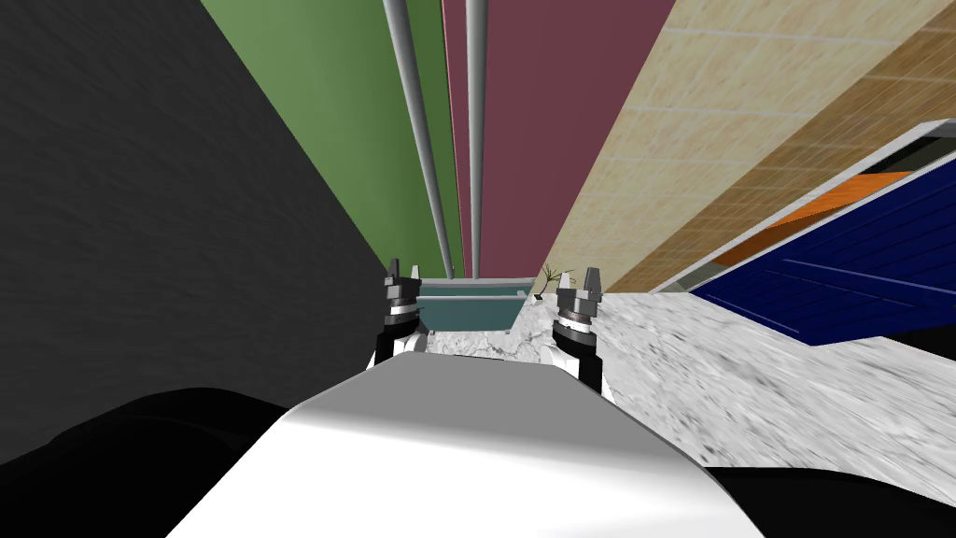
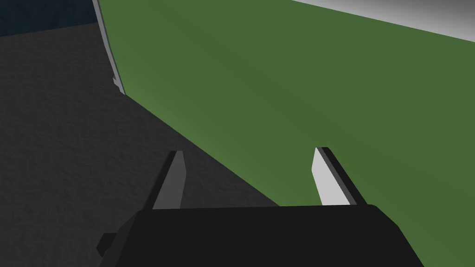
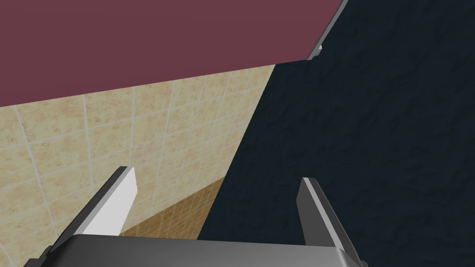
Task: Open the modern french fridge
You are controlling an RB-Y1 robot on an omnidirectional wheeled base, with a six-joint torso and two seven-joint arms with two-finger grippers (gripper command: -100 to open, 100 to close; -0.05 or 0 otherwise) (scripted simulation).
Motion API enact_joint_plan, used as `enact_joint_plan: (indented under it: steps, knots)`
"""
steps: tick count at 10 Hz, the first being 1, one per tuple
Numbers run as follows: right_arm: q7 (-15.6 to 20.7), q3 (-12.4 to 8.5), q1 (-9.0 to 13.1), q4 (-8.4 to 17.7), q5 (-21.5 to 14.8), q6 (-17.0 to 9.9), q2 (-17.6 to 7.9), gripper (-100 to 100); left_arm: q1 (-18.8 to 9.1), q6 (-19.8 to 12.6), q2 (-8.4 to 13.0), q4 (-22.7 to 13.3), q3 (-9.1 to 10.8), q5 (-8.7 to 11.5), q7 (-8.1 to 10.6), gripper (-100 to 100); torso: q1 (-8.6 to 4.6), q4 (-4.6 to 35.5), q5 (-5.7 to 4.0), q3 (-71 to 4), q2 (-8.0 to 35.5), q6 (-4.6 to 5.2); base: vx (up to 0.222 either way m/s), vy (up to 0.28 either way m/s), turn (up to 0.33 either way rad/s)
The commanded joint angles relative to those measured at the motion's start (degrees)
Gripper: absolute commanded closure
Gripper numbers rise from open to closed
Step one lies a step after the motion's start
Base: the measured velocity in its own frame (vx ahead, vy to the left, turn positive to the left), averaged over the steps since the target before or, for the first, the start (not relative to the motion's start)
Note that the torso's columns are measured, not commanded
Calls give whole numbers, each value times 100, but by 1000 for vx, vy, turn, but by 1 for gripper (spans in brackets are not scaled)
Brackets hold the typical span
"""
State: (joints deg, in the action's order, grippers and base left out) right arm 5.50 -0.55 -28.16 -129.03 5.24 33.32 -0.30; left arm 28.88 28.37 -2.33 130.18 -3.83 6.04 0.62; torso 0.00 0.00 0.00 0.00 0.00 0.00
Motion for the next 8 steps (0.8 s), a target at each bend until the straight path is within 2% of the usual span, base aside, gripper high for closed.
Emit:
enact_joint_plan:
  steps: [1,8]
  knots:
    - [0,0,0,0,0,0,0,0,0,0,0,0,0,0,0,0,0,235,0,-467,232,0,0,0,0]
    - [0,0,0,-2,0,1,0,0,0,1,0,2,0,0,0,0,0,3114,0,-6227,3116,0,0,0,0]
